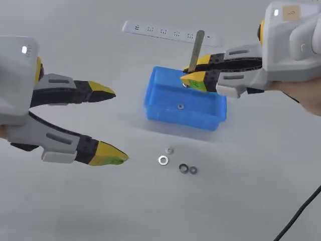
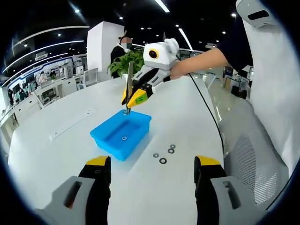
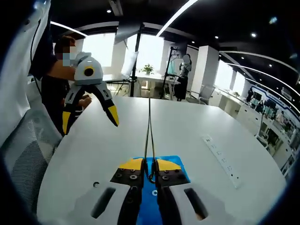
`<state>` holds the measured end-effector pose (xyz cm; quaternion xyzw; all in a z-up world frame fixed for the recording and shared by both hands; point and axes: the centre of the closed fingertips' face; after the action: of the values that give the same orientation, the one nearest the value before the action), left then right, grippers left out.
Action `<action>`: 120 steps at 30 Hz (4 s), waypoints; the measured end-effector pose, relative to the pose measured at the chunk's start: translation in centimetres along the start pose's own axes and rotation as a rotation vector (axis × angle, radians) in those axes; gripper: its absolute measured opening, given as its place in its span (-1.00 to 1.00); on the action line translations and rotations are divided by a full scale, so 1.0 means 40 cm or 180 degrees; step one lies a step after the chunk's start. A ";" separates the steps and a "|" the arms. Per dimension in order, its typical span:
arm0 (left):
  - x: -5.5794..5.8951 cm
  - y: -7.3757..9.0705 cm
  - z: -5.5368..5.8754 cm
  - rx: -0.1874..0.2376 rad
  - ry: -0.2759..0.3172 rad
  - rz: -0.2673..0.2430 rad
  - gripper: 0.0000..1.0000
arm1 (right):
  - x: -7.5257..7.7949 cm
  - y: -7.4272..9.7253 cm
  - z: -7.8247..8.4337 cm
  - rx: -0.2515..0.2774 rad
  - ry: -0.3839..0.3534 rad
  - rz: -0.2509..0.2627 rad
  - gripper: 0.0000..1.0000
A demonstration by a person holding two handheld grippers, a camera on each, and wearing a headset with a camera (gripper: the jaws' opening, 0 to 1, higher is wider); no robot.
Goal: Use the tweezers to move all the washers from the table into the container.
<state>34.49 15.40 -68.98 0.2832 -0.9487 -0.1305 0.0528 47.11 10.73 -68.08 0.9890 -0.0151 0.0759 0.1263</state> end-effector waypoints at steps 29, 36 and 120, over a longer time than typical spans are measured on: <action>-0.004 0.010 0.030 -0.0116 0.0183 -0.0144 0.74 | 0.037 -0.040 0.188 -0.0093 -0.0404 0.0379 -0.81; 0.000 0.010 0.035 -0.0141 0.0203 -0.0133 0.73 | 0.033 -0.043 0.198 -0.0123 -0.0403 0.0408 -0.81; -0.168 -0.300 -0.146 0.0370 0.0055 0.0436 -0.88 | -0.042 -0.049 0.115 0.0035 -0.0287 -0.0064 -0.78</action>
<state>47.38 8.17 -66.87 0.2214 -0.9713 -0.0688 0.0533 46.22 11.49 -73.20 0.9922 -0.0105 0.0301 0.1208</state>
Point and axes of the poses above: the centre of the closed fingertips' face, and the gripper's own axes: y roughly backward along the fingers, x roughly to its right, z roughly out of its underside, and after that the axes turned 13 degrees about x, right-handed
